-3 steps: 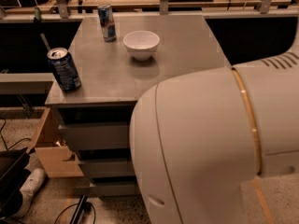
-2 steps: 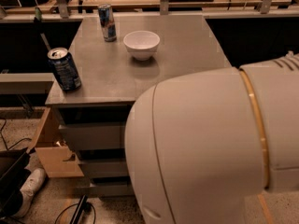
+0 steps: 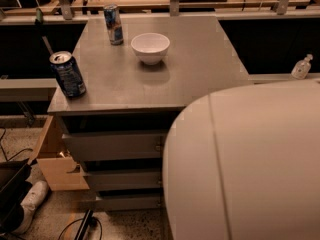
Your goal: Move blue chip bag near pepsi can
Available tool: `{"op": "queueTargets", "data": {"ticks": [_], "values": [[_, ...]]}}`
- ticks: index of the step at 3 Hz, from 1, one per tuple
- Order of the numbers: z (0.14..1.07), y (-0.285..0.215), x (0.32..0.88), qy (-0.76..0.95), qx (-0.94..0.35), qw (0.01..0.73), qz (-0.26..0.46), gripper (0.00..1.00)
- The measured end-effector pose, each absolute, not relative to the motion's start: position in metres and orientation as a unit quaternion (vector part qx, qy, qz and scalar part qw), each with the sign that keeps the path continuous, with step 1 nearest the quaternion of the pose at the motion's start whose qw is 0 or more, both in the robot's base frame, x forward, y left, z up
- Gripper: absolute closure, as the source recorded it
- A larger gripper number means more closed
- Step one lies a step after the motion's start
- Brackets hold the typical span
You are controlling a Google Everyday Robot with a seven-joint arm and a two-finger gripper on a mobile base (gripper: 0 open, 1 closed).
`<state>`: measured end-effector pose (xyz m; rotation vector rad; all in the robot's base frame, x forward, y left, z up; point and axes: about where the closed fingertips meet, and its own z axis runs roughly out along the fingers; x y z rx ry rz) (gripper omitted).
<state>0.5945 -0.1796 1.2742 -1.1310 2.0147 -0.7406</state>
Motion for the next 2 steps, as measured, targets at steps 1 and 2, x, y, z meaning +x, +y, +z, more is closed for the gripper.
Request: {"op": "queueTargets", "data": {"ticks": [1,2], "values": [[1.239,-0.203,0.583,0.831,-0.381,0.369,-0.169,1.0],[1.217,-0.214,0.567,0.868,-0.313,0.381,-0.063,1.0]]}}
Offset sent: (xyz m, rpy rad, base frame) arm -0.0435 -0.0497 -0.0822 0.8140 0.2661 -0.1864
